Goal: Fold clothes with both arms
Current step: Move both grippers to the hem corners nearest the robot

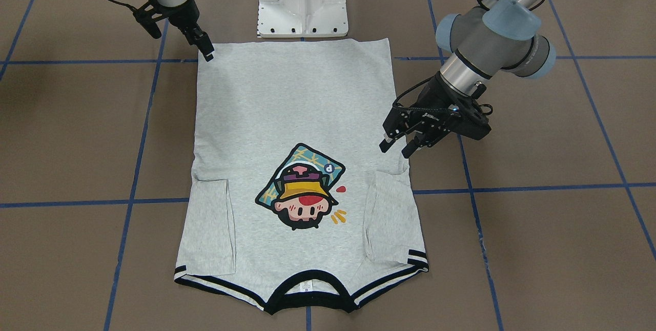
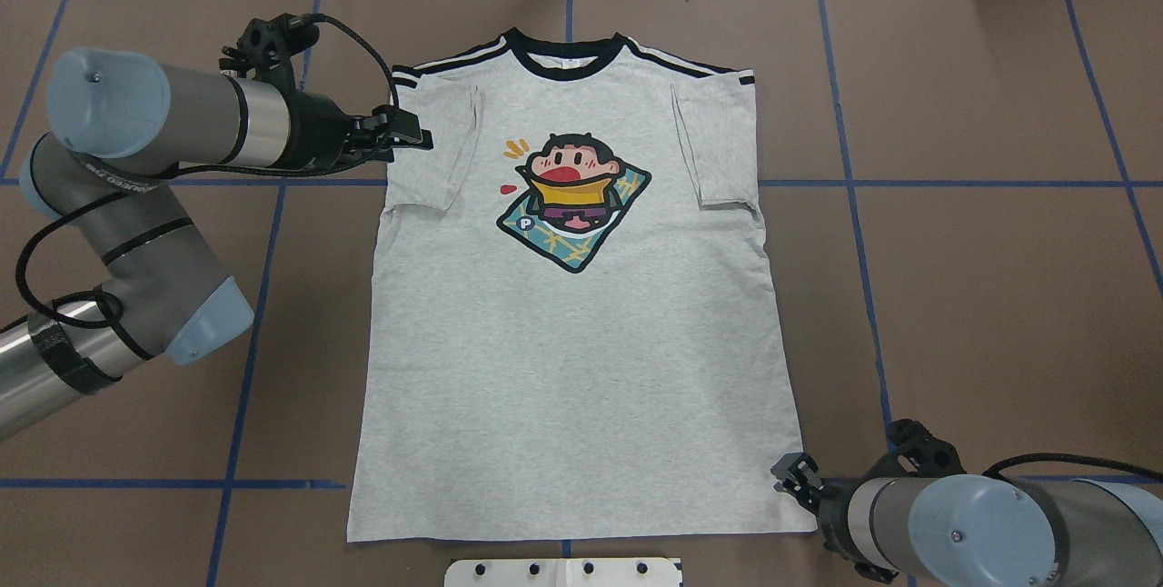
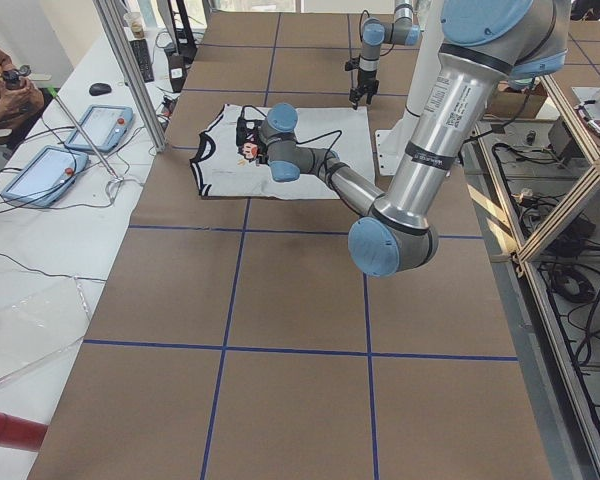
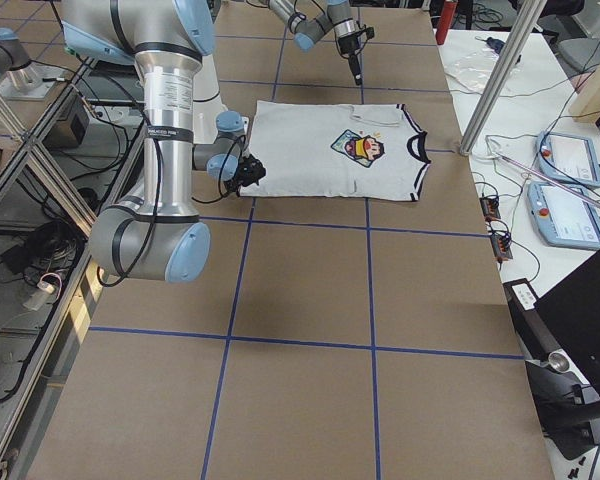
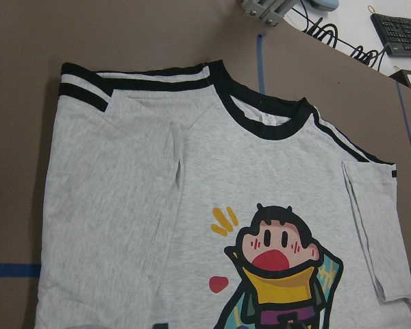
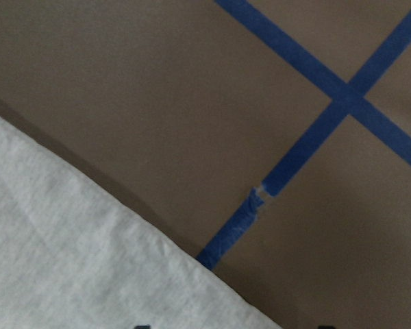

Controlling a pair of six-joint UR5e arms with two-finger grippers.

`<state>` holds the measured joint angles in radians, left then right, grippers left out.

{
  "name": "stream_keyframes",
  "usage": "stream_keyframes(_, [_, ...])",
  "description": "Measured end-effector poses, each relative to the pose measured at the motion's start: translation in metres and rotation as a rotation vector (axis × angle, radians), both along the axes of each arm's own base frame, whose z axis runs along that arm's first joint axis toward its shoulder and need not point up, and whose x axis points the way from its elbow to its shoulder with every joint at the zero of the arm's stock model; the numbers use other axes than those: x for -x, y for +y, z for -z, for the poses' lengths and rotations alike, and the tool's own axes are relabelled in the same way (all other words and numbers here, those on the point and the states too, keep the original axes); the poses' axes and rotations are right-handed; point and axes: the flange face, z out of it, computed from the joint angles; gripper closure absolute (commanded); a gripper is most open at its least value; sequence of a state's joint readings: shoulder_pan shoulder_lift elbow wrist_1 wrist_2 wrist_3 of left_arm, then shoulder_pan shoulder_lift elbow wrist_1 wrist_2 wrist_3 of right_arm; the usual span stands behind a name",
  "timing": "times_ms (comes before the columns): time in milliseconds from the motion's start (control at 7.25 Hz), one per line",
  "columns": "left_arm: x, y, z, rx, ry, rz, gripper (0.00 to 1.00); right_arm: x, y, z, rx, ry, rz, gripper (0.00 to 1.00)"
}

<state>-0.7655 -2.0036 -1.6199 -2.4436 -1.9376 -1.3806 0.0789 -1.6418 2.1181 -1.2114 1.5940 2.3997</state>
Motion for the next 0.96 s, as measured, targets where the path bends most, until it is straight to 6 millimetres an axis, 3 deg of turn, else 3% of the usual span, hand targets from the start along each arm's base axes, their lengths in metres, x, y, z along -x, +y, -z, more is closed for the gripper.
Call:
stream_keyframes(138, [0.0, 0.0, 0.0, -0.001, 0.001, 0.0, 0.34, 0.001, 0.005, -0.002, 0.002, 0.005, 0.008, 0.4])
stream_keyframes(276, [0.0, 0.0, 0.0, 0.0, 0.0, 0.0, 0.34, 0.001, 0.009, -0.003, 0.004, 0.007, 0.013, 0.59])
stream_keyframes(414, [0.001, 0.0, 0.0, 0.0, 0.0, 0.001, 0.34, 0.002, 0.011, -0.004, 0.006, 0.008, 0.015, 0.94])
stream_keyframes(551, [0.001, 0.0, 0.0, 0.0, 0.0, 0.001, 0.34, 0.002, 0.012, -0.004, 0.008, 0.009, 0.015, 1.0])
stream_keyframes(965, [0.002, 0.002, -0.001, 0.001, 0.0, -0.001, 0.34, 0.003, 0.018, -0.002, 0.01, 0.005, 0.028, 1.0])
